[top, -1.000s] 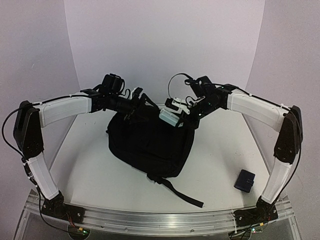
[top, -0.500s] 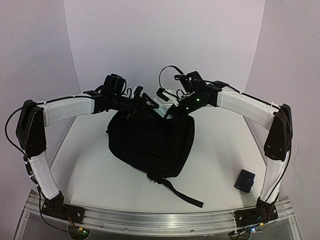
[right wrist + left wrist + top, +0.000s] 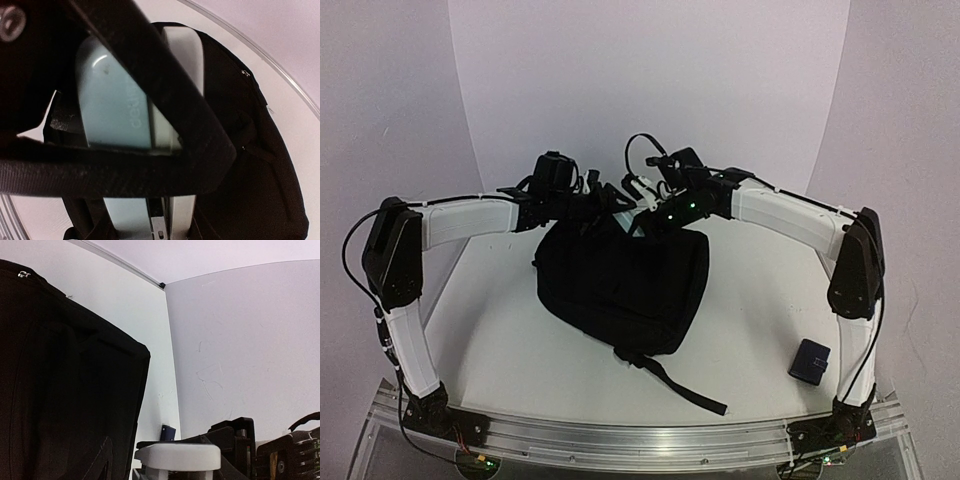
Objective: Pack the student bag
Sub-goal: Place the stationery in the student bag.
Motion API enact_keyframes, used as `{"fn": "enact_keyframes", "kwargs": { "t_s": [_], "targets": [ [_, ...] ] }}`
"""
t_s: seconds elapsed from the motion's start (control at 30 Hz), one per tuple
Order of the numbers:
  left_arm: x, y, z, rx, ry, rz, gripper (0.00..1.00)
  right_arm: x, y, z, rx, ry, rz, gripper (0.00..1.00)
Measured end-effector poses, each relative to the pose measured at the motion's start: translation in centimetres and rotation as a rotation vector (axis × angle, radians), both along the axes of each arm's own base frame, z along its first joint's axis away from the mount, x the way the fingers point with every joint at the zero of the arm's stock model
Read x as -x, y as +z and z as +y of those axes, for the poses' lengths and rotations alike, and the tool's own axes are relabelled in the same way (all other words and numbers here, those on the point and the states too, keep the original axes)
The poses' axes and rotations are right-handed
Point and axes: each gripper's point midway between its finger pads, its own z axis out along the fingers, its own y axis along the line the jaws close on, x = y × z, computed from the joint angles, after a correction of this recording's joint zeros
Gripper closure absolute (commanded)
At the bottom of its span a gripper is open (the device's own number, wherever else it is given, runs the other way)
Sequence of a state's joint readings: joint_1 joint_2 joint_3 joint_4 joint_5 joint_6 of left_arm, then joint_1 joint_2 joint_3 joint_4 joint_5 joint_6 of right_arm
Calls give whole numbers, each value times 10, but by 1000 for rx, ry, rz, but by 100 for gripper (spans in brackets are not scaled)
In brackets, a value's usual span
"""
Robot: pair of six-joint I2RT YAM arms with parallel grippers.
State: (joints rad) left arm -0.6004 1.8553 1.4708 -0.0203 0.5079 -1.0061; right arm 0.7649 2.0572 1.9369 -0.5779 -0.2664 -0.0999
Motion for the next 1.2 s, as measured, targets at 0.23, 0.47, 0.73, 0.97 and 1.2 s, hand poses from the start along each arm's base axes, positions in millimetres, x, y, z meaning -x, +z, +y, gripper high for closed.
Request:
{"fn": "enact_keyframes", "kwargs": {
  "t_s": [0.23,0.47,0.73,0.97,1.2],
  "targets": [
    [-6,-3,-1,9,16,-21,97,1,-3,5,-16,-25,32,64],
    [-8,-10,4,-7,40,5,100,-4,1,5,-39,-40,26,19],
    [7,-47,32,-115,70,103,100,-20,8,-31,-79,-125,58,41],
    [25,-42,54,-151,80,104,100,-37,-31,-43,-10,-185,92,71],
    [40,-32,69,-176,99,83,100,-39,-98,-30,127,-191,121,63]
  ]
}}
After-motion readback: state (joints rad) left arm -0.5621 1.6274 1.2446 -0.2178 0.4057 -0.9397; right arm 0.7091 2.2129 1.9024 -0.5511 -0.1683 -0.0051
